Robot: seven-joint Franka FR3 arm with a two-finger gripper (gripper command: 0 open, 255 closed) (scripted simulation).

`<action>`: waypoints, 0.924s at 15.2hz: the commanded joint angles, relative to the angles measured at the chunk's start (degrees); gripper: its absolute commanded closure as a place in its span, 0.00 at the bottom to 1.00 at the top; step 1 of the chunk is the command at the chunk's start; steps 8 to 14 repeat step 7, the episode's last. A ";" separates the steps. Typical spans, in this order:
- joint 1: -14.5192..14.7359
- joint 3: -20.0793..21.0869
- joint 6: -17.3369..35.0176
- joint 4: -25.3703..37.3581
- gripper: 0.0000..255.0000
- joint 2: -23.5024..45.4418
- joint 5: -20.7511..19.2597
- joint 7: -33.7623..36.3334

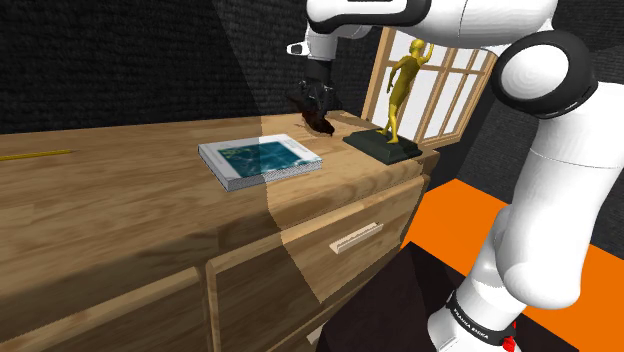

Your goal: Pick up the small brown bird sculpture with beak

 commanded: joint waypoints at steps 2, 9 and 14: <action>-0.12 -0.05 -2.60 3.11 1.00 0.53 0.10 -0.04; -0.27 -0.10 -5.34 6.56 1.00 1.27 0.25 -0.07; -0.27 -0.10 -5.34 6.56 1.00 1.27 0.25 -0.07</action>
